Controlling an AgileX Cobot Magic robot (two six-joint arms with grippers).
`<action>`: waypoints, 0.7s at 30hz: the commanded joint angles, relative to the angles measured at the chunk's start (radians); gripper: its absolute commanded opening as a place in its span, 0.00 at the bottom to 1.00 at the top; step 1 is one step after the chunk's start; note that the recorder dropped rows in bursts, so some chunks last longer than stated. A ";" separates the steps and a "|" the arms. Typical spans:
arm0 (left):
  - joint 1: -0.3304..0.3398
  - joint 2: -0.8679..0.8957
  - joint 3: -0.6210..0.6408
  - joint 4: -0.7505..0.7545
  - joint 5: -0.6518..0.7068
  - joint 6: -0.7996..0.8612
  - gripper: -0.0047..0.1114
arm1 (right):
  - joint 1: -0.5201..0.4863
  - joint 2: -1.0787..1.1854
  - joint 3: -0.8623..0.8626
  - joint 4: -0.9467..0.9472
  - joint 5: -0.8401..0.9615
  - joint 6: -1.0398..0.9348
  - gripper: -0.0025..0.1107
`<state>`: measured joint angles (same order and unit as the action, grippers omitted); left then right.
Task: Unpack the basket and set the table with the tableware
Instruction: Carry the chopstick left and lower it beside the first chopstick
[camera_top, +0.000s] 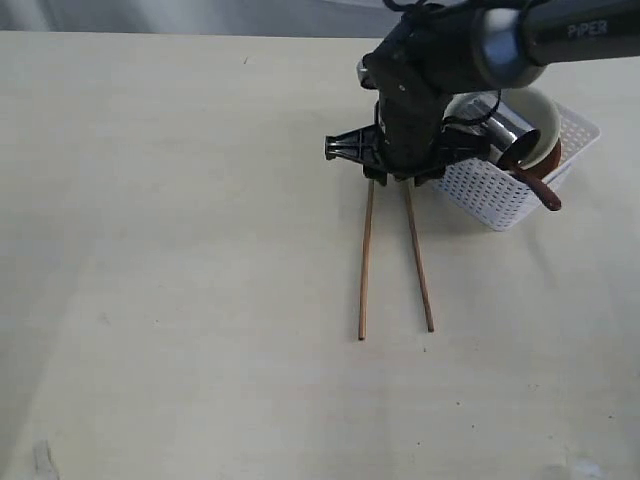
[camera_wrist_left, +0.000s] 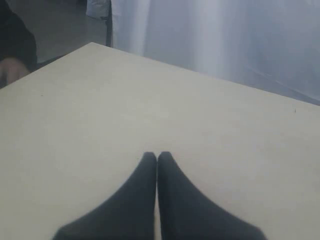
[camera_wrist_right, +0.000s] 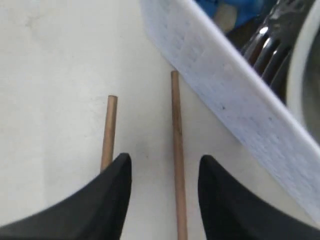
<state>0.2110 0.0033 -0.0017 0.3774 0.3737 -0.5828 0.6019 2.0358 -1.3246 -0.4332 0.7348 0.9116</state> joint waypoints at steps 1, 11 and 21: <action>-0.005 -0.003 0.002 0.003 -0.008 0.003 0.04 | -0.005 -0.063 0.001 -0.003 0.099 -0.104 0.38; -0.005 -0.003 0.002 0.003 -0.008 0.003 0.04 | -0.001 -0.070 0.001 0.014 0.253 -0.172 0.02; -0.005 -0.003 0.002 0.003 -0.008 0.003 0.04 | 0.010 -0.009 0.037 0.013 0.220 -0.172 0.02</action>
<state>0.2110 0.0033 -0.0017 0.3774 0.3737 -0.5828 0.6112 2.0093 -1.3093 -0.4170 0.9694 0.7486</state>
